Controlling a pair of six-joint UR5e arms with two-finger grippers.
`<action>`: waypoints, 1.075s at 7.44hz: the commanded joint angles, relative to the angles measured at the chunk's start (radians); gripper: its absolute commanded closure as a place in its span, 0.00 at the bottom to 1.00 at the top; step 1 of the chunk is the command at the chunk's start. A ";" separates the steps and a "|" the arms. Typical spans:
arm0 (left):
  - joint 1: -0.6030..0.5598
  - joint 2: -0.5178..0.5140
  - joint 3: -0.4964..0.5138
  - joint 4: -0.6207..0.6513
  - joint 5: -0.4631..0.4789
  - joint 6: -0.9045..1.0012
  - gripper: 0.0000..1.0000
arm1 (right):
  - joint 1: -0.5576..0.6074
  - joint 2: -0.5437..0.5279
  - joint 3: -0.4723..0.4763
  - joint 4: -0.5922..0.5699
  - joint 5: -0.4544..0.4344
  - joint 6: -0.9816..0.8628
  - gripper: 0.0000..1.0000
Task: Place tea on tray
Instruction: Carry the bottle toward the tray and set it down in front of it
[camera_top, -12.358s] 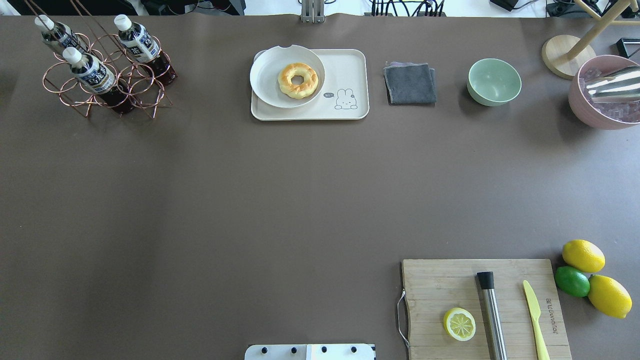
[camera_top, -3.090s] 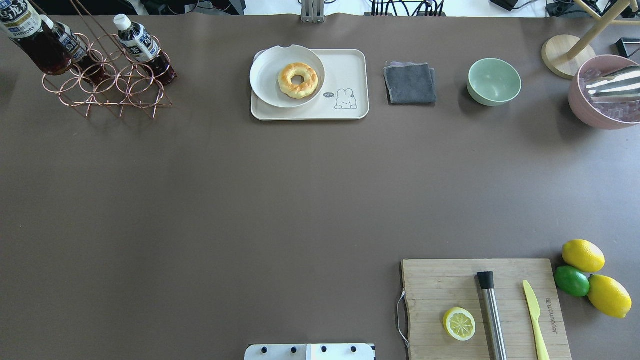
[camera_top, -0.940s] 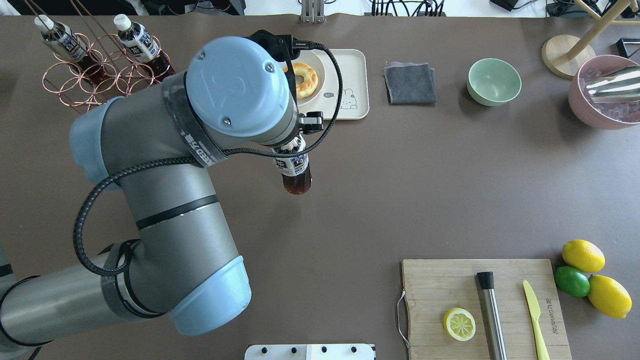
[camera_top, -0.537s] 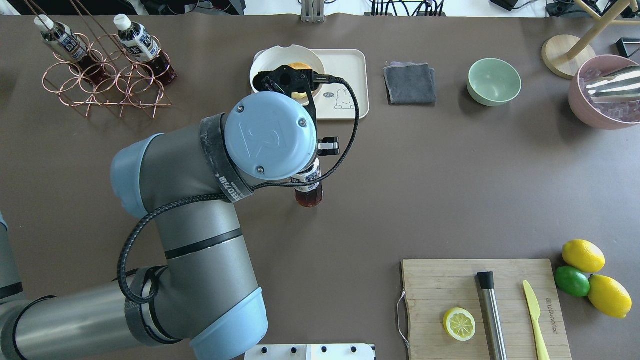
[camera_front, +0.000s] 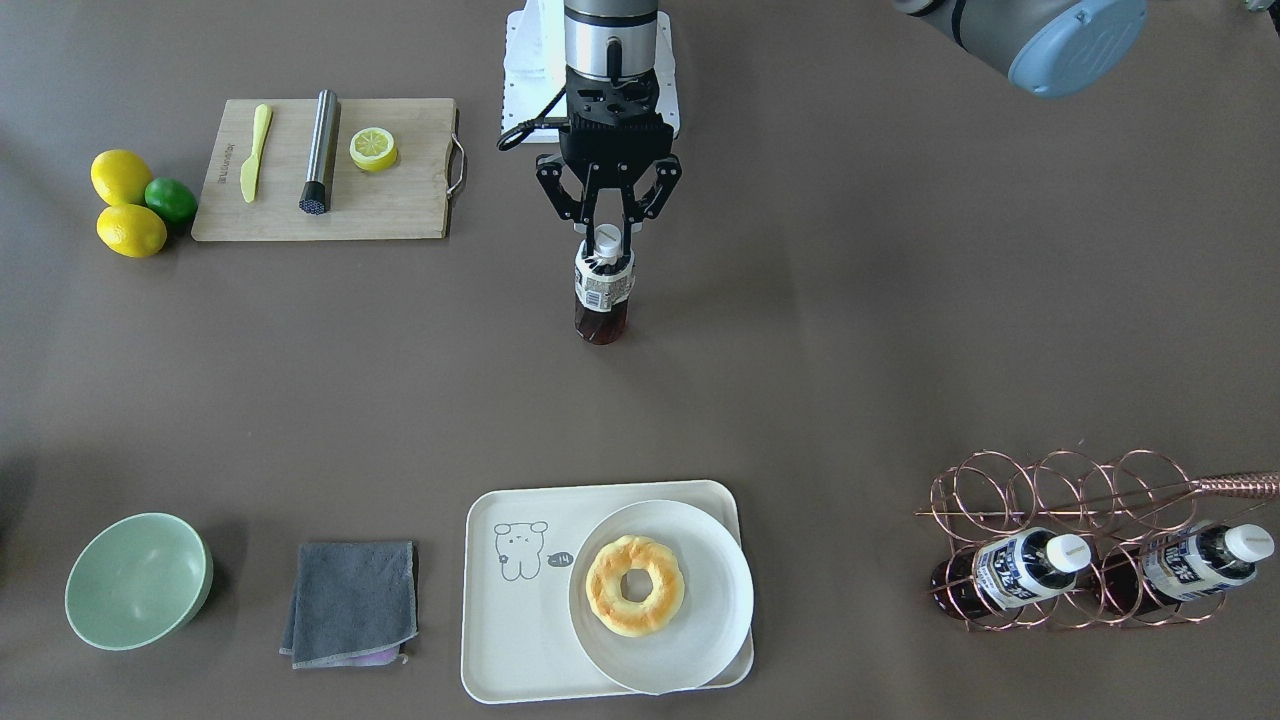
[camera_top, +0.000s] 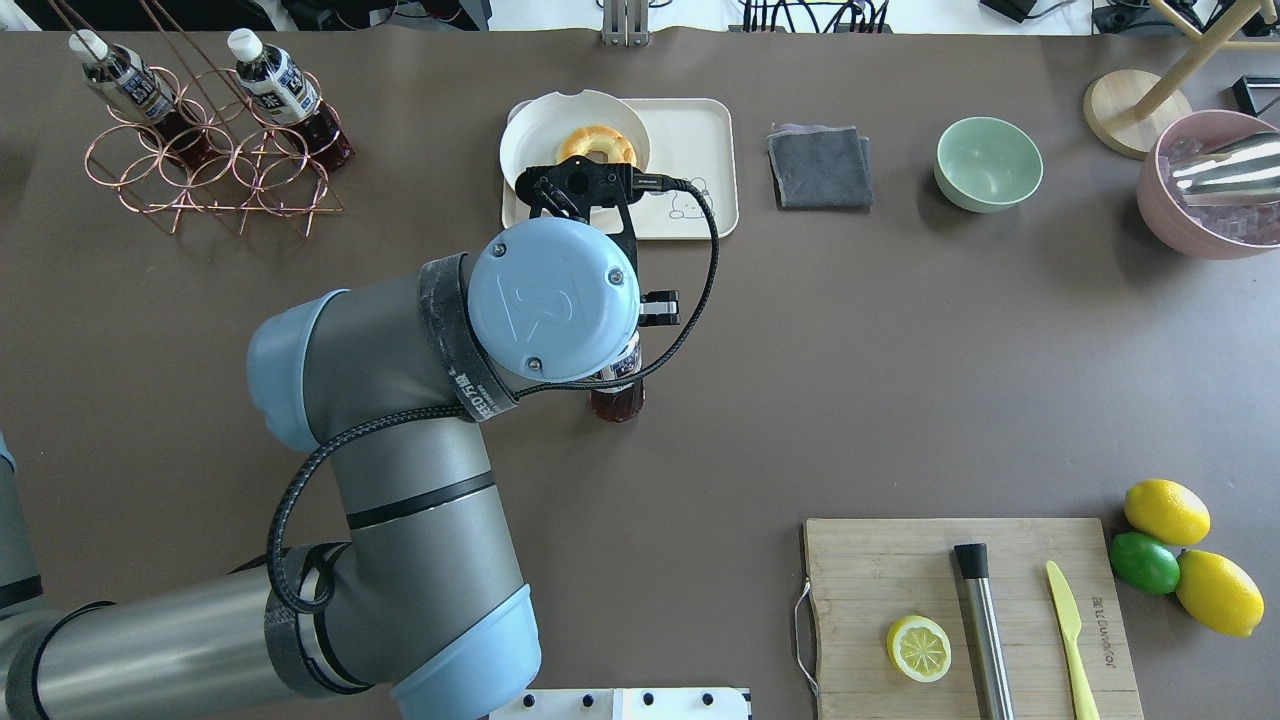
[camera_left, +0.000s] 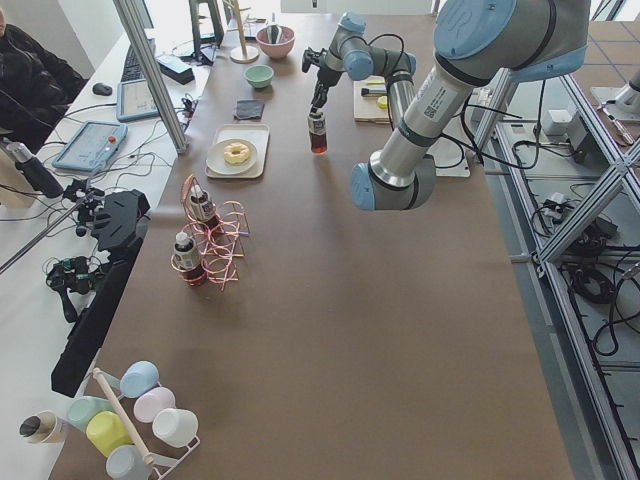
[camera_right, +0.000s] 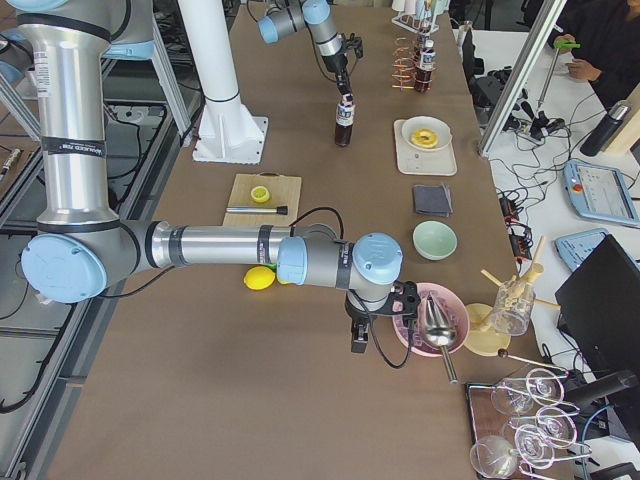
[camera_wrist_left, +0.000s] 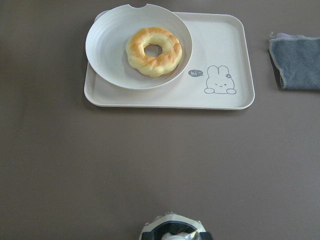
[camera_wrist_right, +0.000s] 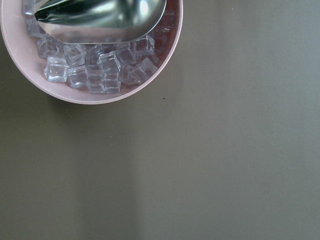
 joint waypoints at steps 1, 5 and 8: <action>0.004 0.004 0.001 0.000 0.002 0.003 0.92 | -0.001 0.000 -0.001 0.001 -0.004 0.000 0.00; 0.030 0.003 -0.002 0.000 0.063 0.003 0.03 | 0.000 0.002 -0.001 0.001 -0.007 0.000 0.00; -0.098 0.065 -0.078 -0.006 -0.022 0.202 0.03 | -0.001 0.034 -0.001 -0.001 -0.003 0.014 0.00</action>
